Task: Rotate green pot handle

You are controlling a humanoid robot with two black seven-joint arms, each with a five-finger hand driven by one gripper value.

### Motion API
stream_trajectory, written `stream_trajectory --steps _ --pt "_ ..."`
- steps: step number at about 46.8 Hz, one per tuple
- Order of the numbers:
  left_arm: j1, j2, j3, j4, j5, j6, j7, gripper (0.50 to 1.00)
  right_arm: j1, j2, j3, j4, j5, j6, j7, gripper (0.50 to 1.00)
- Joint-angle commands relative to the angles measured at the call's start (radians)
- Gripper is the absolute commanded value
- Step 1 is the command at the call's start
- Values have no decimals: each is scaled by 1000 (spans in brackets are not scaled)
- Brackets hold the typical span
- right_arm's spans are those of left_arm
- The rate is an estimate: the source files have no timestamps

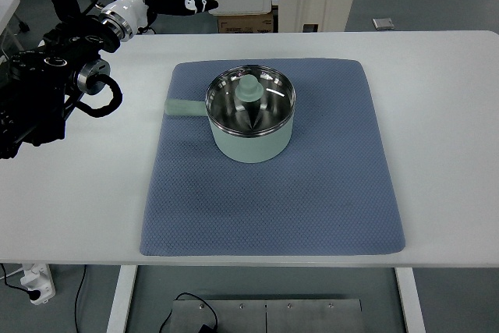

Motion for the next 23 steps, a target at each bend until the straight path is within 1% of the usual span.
stream_trajectory --steps 1,9,23 --pt "17 1 -1 -1 -12 10 16 1000 0 0 1 0 0 0 0 1000" --pt "66 1 -24 -2 -33 7 21 1000 0 0 0 0 0 0 0 1000" --pt "76 -7 -15 -5 1 4 23 1000 0 0 0 -1 0 0 0 1000"
